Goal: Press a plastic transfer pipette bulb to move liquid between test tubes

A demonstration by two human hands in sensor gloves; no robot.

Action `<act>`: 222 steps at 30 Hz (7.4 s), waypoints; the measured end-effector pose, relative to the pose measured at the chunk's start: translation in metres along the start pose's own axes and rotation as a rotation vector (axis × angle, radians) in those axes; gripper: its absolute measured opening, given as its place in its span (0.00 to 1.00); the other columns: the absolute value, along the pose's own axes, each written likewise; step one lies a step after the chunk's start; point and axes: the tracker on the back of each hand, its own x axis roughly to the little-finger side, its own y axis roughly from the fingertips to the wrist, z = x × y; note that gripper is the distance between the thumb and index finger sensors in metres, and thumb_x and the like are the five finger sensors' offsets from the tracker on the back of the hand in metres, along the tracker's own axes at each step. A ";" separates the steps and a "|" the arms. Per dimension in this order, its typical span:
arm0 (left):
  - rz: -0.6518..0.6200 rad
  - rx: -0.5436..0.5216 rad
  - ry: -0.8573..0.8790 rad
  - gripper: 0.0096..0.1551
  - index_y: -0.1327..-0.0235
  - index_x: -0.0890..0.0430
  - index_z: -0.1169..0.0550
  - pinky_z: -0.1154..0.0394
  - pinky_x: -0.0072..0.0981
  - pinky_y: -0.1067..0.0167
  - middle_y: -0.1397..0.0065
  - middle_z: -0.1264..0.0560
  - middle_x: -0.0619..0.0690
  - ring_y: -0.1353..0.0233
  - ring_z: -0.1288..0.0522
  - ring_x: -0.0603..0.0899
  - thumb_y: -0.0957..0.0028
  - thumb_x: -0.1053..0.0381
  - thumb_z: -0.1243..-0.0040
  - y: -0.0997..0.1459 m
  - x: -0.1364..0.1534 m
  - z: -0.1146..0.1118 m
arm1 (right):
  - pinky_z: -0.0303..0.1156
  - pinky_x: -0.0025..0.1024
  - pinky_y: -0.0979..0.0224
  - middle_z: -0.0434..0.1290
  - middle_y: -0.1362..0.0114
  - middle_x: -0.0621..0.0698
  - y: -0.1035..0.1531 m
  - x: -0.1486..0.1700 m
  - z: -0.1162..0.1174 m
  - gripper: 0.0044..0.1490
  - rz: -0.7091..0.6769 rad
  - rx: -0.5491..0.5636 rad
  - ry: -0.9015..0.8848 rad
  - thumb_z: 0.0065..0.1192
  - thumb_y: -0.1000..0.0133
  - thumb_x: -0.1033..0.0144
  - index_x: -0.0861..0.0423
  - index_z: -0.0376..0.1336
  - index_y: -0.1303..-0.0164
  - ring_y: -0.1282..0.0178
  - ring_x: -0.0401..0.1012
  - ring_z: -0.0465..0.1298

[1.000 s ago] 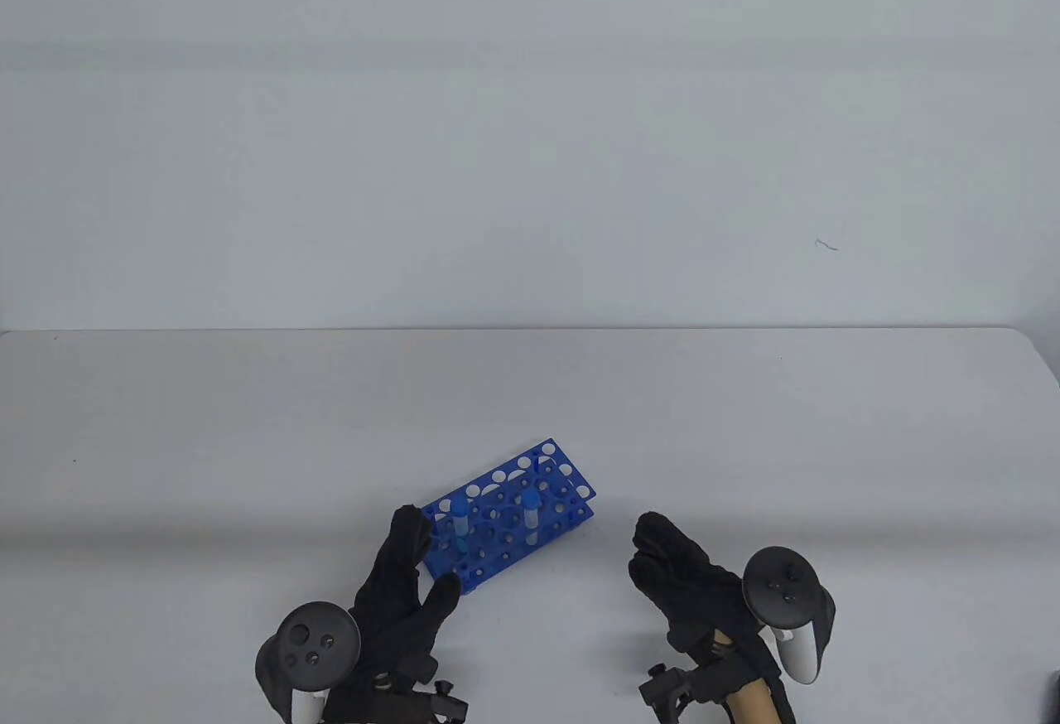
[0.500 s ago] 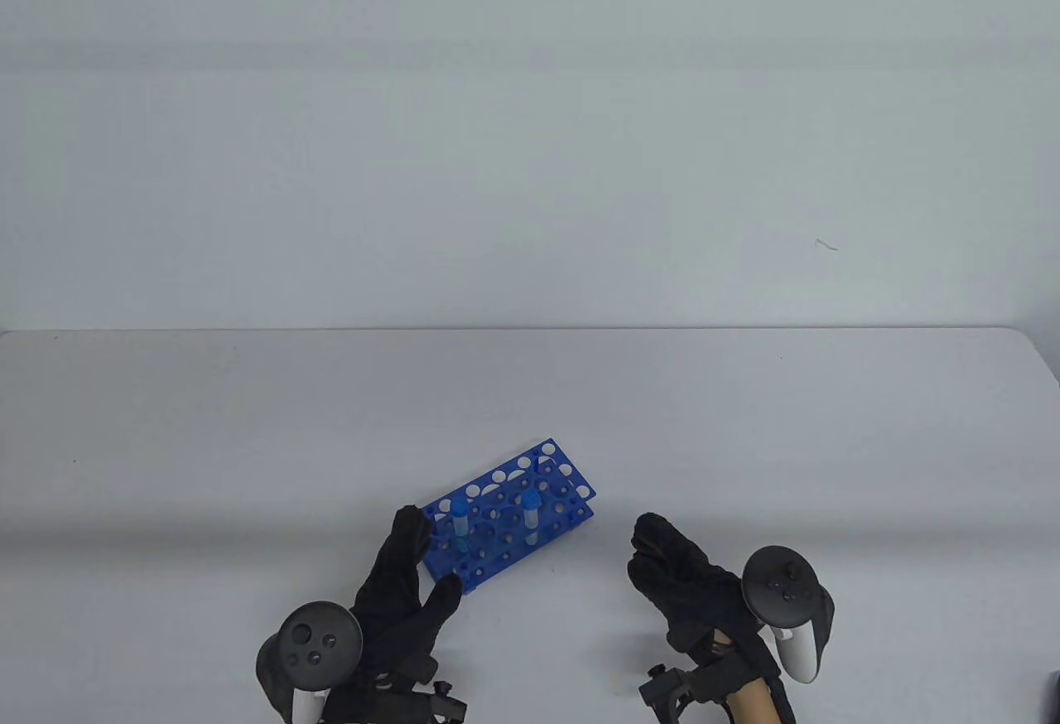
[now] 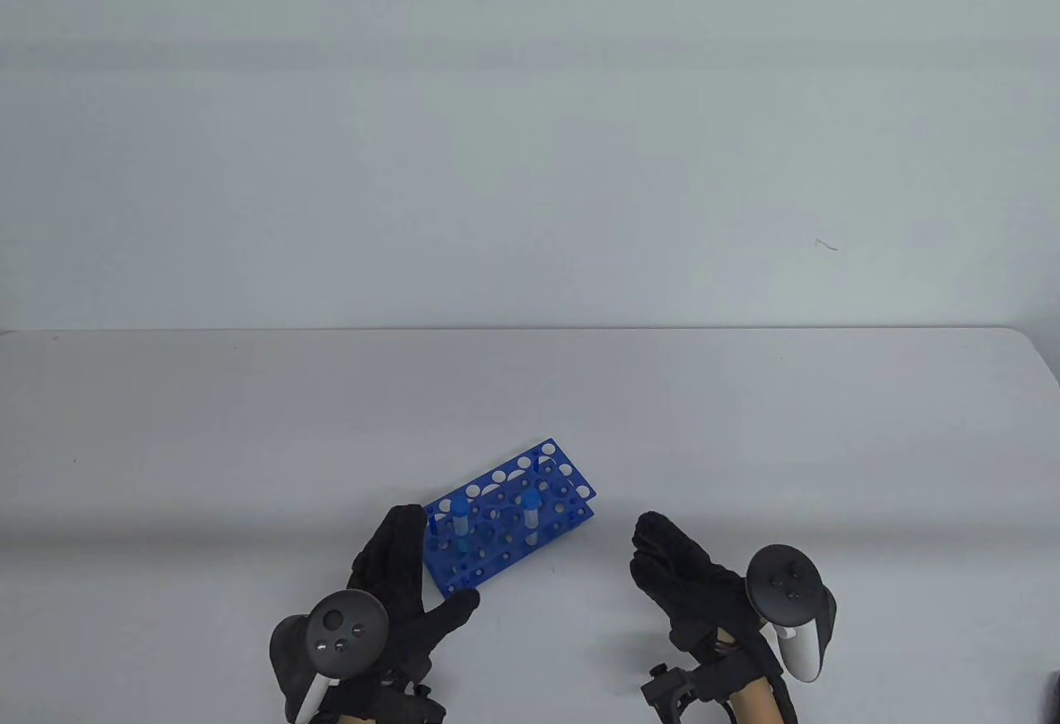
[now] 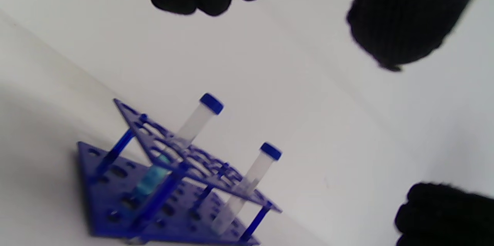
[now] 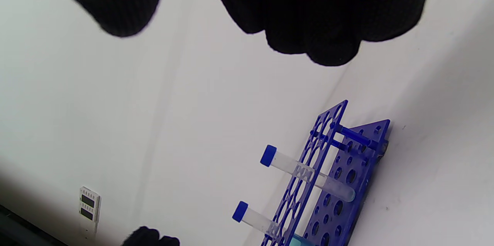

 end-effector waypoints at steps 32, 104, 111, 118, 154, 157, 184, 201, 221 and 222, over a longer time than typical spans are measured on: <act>0.183 0.448 -0.328 0.76 0.14 0.54 0.57 0.50 0.68 0.16 0.09 0.53 0.59 0.12 0.51 0.67 0.65 0.26 0.31 -0.093 0.026 -0.061 | 0.68 0.58 0.32 0.68 0.24 0.64 -0.013 0.014 -0.008 0.50 0.055 -0.016 -0.032 0.63 0.53 0.45 0.62 0.58 0.26 0.29 0.61 0.72; -0.123 0.378 -0.095 0.50 0.21 0.38 0.36 0.39 0.53 0.28 0.19 0.40 0.48 0.26 0.40 0.59 0.61 0.29 0.35 -0.042 -0.023 -0.049 | 0.69 0.57 0.32 0.67 0.24 0.64 -0.007 0.017 -0.032 0.50 0.055 0.075 -0.121 0.63 0.52 0.45 0.62 0.58 0.26 0.30 0.60 0.72; -0.083 0.340 -0.147 0.36 0.35 0.35 0.25 0.37 0.53 0.30 0.26 0.35 0.45 0.31 0.37 0.57 0.60 0.30 0.35 -0.040 -0.027 -0.060 | 0.69 0.57 0.33 0.68 0.24 0.64 -0.006 0.017 -0.030 0.49 0.048 0.085 -0.086 0.63 0.52 0.45 0.62 0.58 0.26 0.30 0.60 0.73; -0.021 0.313 -0.118 0.31 0.40 0.37 0.22 0.36 0.53 0.31 0.28 0.33 0.44 0.33 0.35 0.56 0.59 0.32 0.34 -0.037 -0.026 -0.066 | 0.70 0.57 0.34 0.68 0.25 0.64 -0.006 0.015 -0.028 0.49 0.043 0.088 -0.061 0.63 0.52 0.45 0.62 0.59 0.27 0.32 0.59 0.74; 0.005 0.226 -0.087 0.29 0.45 0.37 0.20 0.35 0.52 0.32 0.29 0.32 0.43 0.34 0.35 0.54 0.61 0.34 0.31 -0.031 -0.023 -0.070 | 0.72 0.50 0.41 0.86 0.51 0.48 -0.031 -0.104 0.163 0.31 -0.423 -0.298 1.385 0.67 0.56 0.52 0.53 0.75 0.45 0.52 0.46 0.81; 0.006 0.225 -0.094 0.29 0.45 0.37 0.20 0.35 0.52 0.32 0.29 0.32 0.43 0.34 0.34 0.54 0.61 0.34 0.31 -0.031 -0.023 -0.070 | 0.71 0.50 0.39 0.85 0.47 0.50 -0.028 -0.106 0.164 0.31 -0.423 -0.327 1.381 0.69 0.56 0.56 0.54 0.74 0.43 0.50 0.46 0.80; 0.008 0.225 -0.094 0.29 0.46 0.38 0.19 0.35 0.52 0.32 0.29 0.32 0.43 0.34 0.34 0.54 0.62 0.34 0.31 -0.032 -0.023 -0.071 | 0.71 0.50 0.41 0.85 0.45 0.52 -0.024 -0.106 0.155 0.40 -0.304 -0.232 1.312 0.62 0.55 0.45 0.56 0.69 0.37 0.53 0.46 0.81; 0.009 0.221 -0.100 0.29 0.46 0.38 0.19 0.35 0.52 0.32 0.30 0.32 0.43 0.34 0.34 0.54 0.62 0.34 0.31 -0.032 -0.023 -0.071 | 0.74 0.48 0.42 0.86 0.53 0.47 -0.027 -0.104 0.162 0.33 -0.347 -0.254 1.365 0.63 0.55 0.50 0.55 0.73 0.45 0.59 0.41 0.82; 0.009 0.224 -0.104 0.29 0.46 0.37 0.19 0.35 0.52 0.32 0.29 0.32 0.43 0.34 0.34 0.54 0.62 0.34 0.31 -0.032 -0.023 -0.071 | 0.72 0.50 0.36 0.84 0.42 0.50 -0.039 -0.111 0.152 0.32 -0.350 -0.250 1.313 0.68 0.56 0.56 0.50 0.70 0.39 0.50 0.43 0.81; 0.008 0.224 -0.105 0.29 0.46 0.38 0.19 0.35 0.52 0.32 0.29 0.32 0.43 0.34 0.34 0.54 0.62 0.34 0.31 -0.032 -0.023 -0.071 | 0.72 0.50 0.37 0.85 0.42 0.50 -0.040 -0.113 0.147 0.32 -0.344 -0.233 1.287 0.68 0.56 0.56 0.50 0.70 0.40 0.50 0.43 0.81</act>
